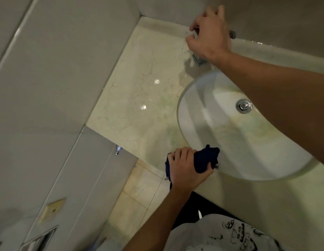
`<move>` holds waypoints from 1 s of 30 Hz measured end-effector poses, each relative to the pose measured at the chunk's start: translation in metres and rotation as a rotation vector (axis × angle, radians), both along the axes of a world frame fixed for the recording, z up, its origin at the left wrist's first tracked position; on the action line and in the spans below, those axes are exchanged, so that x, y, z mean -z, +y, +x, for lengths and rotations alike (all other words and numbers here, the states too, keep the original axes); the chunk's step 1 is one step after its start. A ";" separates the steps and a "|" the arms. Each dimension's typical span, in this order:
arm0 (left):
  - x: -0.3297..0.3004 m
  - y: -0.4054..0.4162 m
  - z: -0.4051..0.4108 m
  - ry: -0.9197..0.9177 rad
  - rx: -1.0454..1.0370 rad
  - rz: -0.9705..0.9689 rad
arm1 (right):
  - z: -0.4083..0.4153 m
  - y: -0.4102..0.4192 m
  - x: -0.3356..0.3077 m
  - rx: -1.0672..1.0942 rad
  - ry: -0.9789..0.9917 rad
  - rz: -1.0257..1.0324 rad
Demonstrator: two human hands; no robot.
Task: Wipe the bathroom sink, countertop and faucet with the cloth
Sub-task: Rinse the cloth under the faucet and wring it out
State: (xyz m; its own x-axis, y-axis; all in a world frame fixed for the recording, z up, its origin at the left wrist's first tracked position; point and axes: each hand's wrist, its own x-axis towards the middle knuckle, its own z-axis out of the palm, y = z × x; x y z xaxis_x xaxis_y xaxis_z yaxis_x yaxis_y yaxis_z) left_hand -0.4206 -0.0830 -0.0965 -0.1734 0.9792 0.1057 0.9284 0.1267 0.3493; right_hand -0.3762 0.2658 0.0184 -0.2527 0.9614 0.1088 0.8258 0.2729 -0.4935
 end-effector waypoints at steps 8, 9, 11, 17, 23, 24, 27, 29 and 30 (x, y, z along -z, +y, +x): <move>-0.017 0.169 -0.073 0.032 -0.277 -0.201 | 0.007 0.004 0.001 0.082 0.308 -0.047; -0.018 0.185 -0.074 -0.017 -0.269 -0.195 | 0.008 0.006 0.001 0.108 0.399 -0.066; -0.026 0.204 -0.068 -0.165 -0.289 -0.153 | 0.013 0.011 0.000 0.172 0.610 -0.131; -0.046 0.217 -0.023 -1.045 -0.343 -0.097 | 0.069 0.018 0.008 0.353 0.596 0.019; 0.002 0.242 -0.005 -1.370 -0.143 -0.404 | 0.095 -0.001 0.025 0.135 0.520 -0.124; 0.010 0.245 -0.001 -1.448 -0.163 -0.441 | 0.095 -0.001 0.029 0.123 0.513 -0.096; 0.040 0.250 -0.002 -1.683 -0.139 -0.609 | 0.095 0.006 0.036 0.111 0.463 -0.010; 0.064 0.253 0.001 -1.702 -0.117 -0.672 | 0.092 0.010 0.040 0.118 0.439 0.028; 0.065 0.261 0.005 -1.695 -0.134 -0.711 | 0.092 0.012 0.042 0.128 0.445 0.040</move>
